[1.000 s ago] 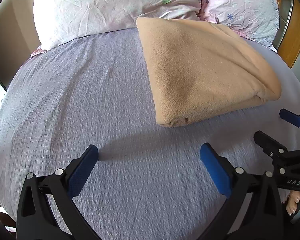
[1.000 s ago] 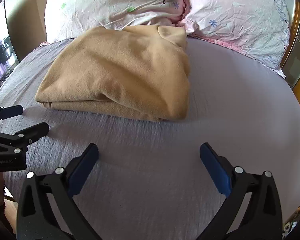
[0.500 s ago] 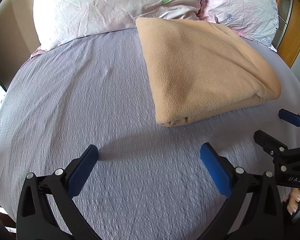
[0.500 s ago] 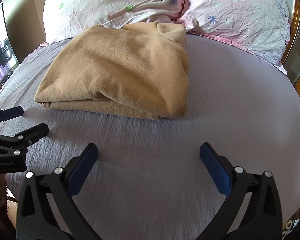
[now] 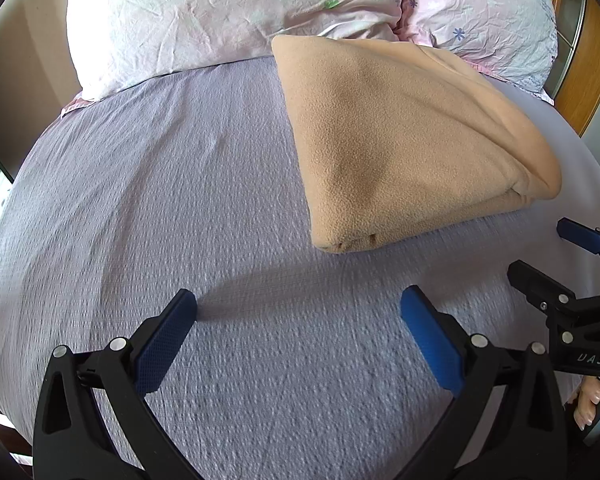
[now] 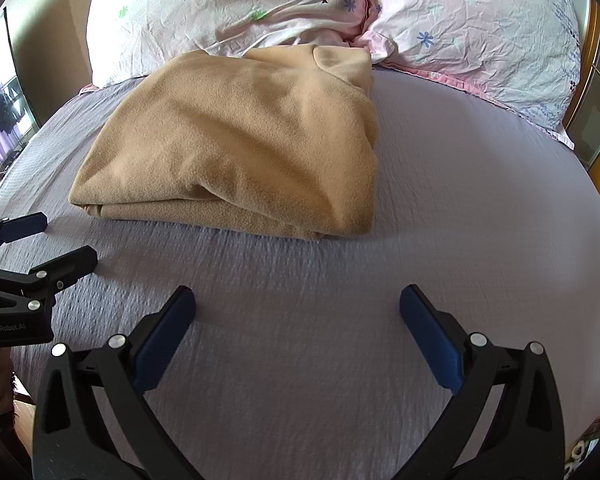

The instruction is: Fold small clothes

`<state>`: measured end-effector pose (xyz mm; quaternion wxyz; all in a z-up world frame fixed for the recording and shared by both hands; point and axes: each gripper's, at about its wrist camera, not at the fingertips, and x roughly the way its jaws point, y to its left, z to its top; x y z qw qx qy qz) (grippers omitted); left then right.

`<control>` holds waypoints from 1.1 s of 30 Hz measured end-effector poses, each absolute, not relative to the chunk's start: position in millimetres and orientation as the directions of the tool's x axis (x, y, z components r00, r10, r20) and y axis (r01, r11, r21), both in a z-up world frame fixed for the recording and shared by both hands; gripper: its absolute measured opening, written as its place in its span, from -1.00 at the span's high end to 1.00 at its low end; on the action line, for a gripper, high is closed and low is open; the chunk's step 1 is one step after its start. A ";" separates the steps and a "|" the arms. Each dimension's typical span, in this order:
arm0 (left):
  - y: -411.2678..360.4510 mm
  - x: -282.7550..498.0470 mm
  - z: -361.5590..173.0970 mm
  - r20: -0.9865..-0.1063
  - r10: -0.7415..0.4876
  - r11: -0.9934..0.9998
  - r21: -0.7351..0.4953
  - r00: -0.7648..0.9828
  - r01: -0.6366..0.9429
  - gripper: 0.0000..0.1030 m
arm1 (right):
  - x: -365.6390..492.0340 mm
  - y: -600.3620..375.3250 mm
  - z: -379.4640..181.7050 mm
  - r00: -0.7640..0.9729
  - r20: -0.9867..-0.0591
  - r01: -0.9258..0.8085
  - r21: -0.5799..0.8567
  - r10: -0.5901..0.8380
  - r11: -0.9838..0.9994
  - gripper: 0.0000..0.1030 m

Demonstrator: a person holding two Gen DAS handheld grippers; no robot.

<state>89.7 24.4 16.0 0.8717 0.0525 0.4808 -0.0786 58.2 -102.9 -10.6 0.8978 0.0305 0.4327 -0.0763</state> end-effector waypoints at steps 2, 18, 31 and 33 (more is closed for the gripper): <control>24.6 89.9 15.8 -0.847 -0.087 0.982 0.016 0.525 0.188 -0.97 | 58.2 -102.9 -10.7 0.614 -0.782 0.163 -0.011 -0.111 0.986 -0.97; 24.5 93.1 17.2 -0.858 -0.081 0.984 0.014 0.508 0.180 -0.97 | 58.7 -102.8 -10.9 0.614 -0.781 0.163 -0.011 -0.111 0.986 -0.97; 24.6 92.4 16.3 -0.857 -0.077 0.985 0.013 0.509 0.172 -0.97 | 59.1 -103.3 -11.2 0.615 -0.781 0.163 -0.011 -0.110 0.987 -0.97; 24.8 92.6 16.3 -0.858 -0.078 0.985 0.014 0.509 0.173 -0.97 | 59.2 -103.4 -11.3 0.615 -0.781 0.162 -0.011 -0.110 0.987 -0.97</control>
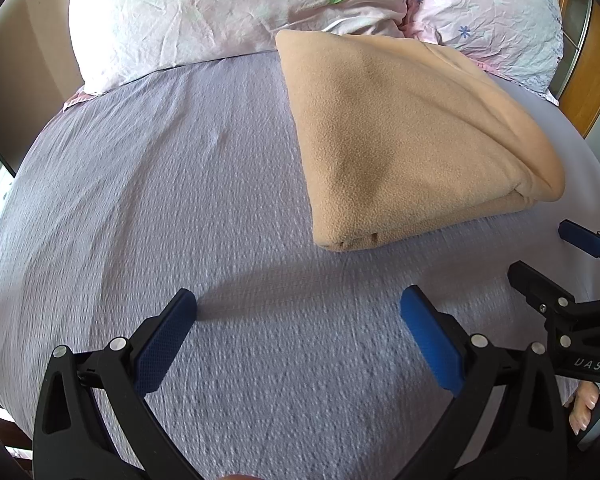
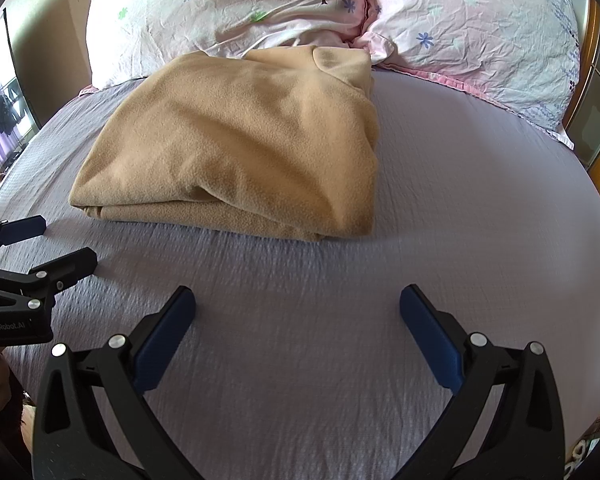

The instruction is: Fold small clothes

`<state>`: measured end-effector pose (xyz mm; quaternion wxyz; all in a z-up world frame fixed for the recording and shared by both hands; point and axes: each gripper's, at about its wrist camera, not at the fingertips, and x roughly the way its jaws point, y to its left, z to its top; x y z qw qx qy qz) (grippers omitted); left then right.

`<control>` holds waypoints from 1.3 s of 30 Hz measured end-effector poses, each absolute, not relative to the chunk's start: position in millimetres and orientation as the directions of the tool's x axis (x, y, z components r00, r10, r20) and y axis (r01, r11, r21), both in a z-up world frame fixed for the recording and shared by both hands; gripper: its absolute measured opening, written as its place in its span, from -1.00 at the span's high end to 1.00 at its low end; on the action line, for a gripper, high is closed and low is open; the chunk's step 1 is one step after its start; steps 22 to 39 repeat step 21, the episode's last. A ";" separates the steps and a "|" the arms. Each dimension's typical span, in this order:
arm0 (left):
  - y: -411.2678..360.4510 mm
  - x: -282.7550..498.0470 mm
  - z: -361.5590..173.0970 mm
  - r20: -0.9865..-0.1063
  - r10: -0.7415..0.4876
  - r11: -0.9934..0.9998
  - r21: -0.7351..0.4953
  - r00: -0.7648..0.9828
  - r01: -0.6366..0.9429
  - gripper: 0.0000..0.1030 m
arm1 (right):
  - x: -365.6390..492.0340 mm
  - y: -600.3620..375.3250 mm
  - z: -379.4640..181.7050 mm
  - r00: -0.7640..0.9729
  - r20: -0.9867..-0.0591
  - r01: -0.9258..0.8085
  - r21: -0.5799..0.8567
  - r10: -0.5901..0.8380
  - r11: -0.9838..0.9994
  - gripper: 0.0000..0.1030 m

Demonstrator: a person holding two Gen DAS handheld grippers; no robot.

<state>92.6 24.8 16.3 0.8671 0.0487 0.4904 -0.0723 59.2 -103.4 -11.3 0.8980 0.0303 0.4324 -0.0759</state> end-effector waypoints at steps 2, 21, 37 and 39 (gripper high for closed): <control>24.8 92.8 16.3 -0.858 -0.078 0.985 0.013 0.508 0.173 -0.97 | 59.2 -103.4 -11.3 0.615 -0.781 0.162 -0.011 -0.110 0.987 -0.97; 25.0 91.5 16.3 -0.859 -0.071 0.986 0.017 0.507 0.167 -0.97 | 59.3 -103.0 -11.5 0.615 -0.781 0.164 -0.011 -0.111 0.986 -0.97; 25.0 91.5 16.3 -0.859 -0.071 0.986 0.017 0.507 0.167 -0.97 | 59.3 -103.0 -11.5 0.615 -0.781 0.164 -0.011 -0.111 0.986 -0.97; 25.0 91.5 16.3 -0.859 -0.071 0.986 0.017 0.507 0.167 -0.97 | 59.3 -103.0 -11.5 0.615 -0.781 0.164 -0.011 -0.111 0.986 -0.97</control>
